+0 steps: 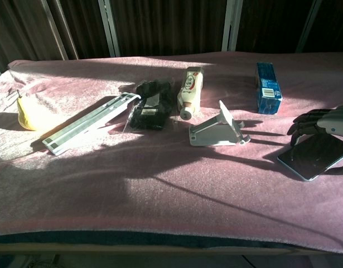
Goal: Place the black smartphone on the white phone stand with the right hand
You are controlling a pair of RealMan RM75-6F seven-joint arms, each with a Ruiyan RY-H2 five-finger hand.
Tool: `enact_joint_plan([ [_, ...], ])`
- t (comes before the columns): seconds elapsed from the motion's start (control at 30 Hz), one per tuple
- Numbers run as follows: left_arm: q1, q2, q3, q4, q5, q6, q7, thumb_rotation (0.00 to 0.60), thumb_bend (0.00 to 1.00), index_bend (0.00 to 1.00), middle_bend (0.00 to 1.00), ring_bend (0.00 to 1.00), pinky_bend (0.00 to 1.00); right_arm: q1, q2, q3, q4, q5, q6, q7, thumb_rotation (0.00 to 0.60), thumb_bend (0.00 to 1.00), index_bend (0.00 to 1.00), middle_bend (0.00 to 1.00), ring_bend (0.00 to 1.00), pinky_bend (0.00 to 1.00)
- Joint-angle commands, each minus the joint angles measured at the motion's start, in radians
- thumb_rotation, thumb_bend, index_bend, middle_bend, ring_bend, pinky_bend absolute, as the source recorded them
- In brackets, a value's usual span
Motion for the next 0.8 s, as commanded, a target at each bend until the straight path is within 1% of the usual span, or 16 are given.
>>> enact_joint_plan([
  [0.03,0.001,-0.001,0.001,0.0,0.002,0.002,0.001,0.6,0.36,0.0,0.0,0.0,0.12,0.001,0.0,0.0,-0.001,0.002,-0.001,-0.001,0.6,0.35,0.38,0.25,0.0,0.06],
  [0.37,0.001,-0.002,-0.001,0.002,0.0,0.004,0.001,0.6,0.36,0.0,0.0,0.0,0.12,-0.001,-0.004,-0.005,0.002,0.005,0.003,0.003,0.6,0.36,0.39,0.25,0.0,0.06],
  [0.5,0.003,-0.002,0.001,0.002,0.002,0.005,0.001,0.6,0.36,0.0,0.0,0.0,0.12,0.0,-0.011,-0.005,0.006,0.007,0.0,0.001,0.6,0.36,0.42,0.27,0.01,0.08],
  [0.57,0.004,-0.002,0.0,0.002,0.002,0.007,0.0,0.6,0.36,0.0,0.0,0.0,0.12,-0.001,-0.016,-0.005,0.009,0.008,0.002,0.001,0.6,0.35,0.46,0.32,0.05,0.1],
  [0.67,0.005,-0.001,-0.001,0.004,0.001,0.009,-0.005,0.6,0.36,0.0,0.0,0.0,0.12,-0.006,-0.028,-0.002,0.023,0.007,0.018,-0.005,0.6,0.35,0.58,0.44,0.19,0.18],
  [0.7,0.005,-0.001,-0.001,0.005,0.001,0.008,-0.006,0.6,0.36,0.0,0.0,0.0,0.12,-0.009,-0.034,0.0,0.03,0.007,0.027,-0.009,0.6,0.36,0.61,0.47,0.22,0.19],
  [0.73,0.005,-0.001,0.0,0.005,0.002,0.008,-0.006,0.6,0.36,0.0,0.0,0.0,0.12,-0.011,-0.037,0.001,0.034,0.007,0.031,-0.011,0.6,0.36,0.66,0.51,0.27,0.23],
  [0.8,0.004,0.0,0.0,0.005,0.003,0.008,-0.006,0.6,0.36,0.0,0.0,0.0,0.12,-0.012,-0.042,0.001,0.038,0.008,0.031,-0.015,0.6,0.36,0.72,0.56,0.33,0.26],
])
